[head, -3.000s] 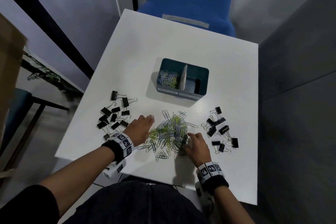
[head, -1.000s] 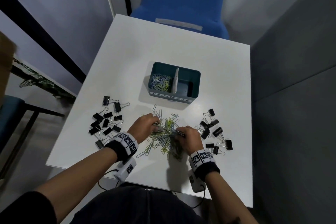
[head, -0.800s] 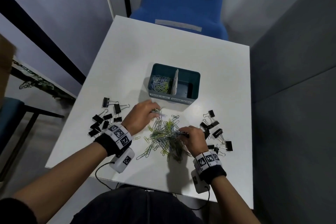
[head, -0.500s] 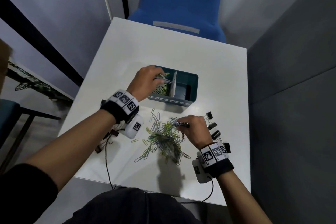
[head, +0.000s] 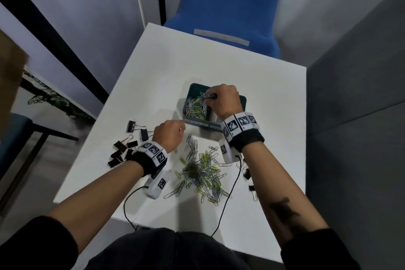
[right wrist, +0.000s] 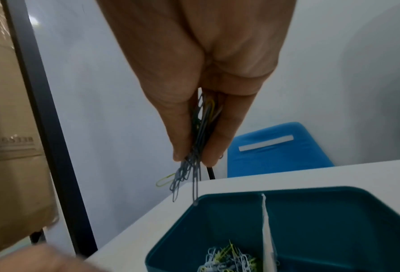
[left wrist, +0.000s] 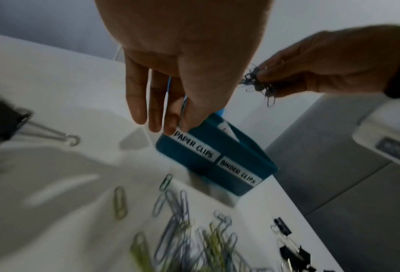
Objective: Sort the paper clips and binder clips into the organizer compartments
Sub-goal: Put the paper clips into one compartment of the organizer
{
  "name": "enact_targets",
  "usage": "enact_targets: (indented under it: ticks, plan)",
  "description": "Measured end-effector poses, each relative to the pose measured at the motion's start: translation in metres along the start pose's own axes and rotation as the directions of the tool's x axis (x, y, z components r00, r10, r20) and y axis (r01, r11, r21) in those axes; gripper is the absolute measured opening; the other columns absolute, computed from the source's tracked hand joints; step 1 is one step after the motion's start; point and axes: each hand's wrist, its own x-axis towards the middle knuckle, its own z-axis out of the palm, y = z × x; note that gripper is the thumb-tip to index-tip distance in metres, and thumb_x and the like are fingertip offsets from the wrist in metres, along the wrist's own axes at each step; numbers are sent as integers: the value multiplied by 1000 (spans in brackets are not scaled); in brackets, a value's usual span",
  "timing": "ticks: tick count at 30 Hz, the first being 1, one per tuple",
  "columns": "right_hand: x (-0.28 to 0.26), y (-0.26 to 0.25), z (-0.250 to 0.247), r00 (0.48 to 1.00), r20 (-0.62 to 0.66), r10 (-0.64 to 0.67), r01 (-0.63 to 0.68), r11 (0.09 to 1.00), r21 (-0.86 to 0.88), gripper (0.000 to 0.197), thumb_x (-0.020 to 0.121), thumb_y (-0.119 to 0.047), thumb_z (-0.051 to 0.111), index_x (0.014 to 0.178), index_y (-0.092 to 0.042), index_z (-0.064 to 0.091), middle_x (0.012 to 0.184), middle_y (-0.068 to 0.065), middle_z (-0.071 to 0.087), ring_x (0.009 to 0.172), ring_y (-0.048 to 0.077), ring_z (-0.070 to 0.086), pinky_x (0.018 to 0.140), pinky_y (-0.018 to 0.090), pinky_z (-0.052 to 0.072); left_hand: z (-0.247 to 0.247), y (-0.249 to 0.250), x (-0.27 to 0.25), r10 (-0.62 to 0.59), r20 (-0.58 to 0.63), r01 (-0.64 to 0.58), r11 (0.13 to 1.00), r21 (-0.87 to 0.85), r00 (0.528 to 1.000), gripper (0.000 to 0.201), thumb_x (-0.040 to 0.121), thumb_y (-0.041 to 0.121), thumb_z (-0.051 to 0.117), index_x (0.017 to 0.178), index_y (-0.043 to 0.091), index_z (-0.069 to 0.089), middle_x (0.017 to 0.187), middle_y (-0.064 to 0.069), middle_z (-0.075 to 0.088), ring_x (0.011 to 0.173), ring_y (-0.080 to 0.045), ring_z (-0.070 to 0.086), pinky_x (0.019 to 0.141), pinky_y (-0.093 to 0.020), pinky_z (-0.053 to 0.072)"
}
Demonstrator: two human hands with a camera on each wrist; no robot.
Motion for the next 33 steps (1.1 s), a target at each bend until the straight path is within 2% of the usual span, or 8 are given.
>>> enact_targets:
  ticks: [5,11,14,19,23,26,29,33]
  plan:
    - [-1,0,8,995,68,67,-63,997,-53,39,84,-32,70,119,-16,63,109,8,68,98,28,64,83,40,54,41,-14,-10,1,194,-15,997,70,981,38,92,26,56,128,16,51,125,-8,55,113,-28,52,87,-40,46]
    - [-59,35,42,993,42,111,-117,975,189,11,87,-22,67,96,-17,70,90,1,72,77,14,67,78,35,58,71,-11,-14,81,201,-79,997,-18,976,58,88,15,60,141,13,36,149,-11,33,135,-32,32,106,-48,37]
    - [-93,63,73,974,154,169,-180,982,62,21,86,-22,67,106,-18,69,103,4,72,88,20,67,85,34,55,82,-5,-22,161,299,-185,981,53,940,65,96,37,48,151,14,21,160,-9,11,146,-28,11,115,-47,23]
    - [-122,95,116,907,319,275,-276,960,-43,63,84,-39,66,138,-15,44,146,15,39,130,32,40,103,46,42,96,-16,-41,313,439,-410,900,145,842,72,96,48,45,152,15,13,161,-8,0,148,-26,-2,118,-45,16]
    - [-128,97,141,933,296,204,-171,976,-133,71,89,-51,56,146,-17,30,158,12,16,144,31,19,111,48,33,100,-30,-61,429,425,-501,862,71,797,74,94,51,40,151,9,18,160,-12,7,147,-29,4,119,-43,17]
    - [-132,86,156,929,353,115,-65,987,-149,69,93,-53,46,148,-16,27,160,10,8,147,31,10,116,49,24,97,-42,-71,498,327,-526,851,-5,803,68,91,47,38,147,9,32,155,-14,27,144,-31,22,116,-44,26]
    - [-144,73,165,920,391,-7,53,993,-107,62,94,-44,48,146,-15,30,159,11,12,146,31,11,117,46,22,93,-53,-77,489,184,-504,863,40,852,50,90,26,56,136,9,46,144,-14,44,134,-32,39,104,-46,43]
    - [-162,71,154,940,324,-108,104,994,31,57,91,-35,56,143,-16,40,151,12,36,141,31,29,117,43,25,86,-56,-74,346,155,-357,933,47,925,56,95,30,52,145,11,35,154,-11,29,142,-27,25,109,-45,35]
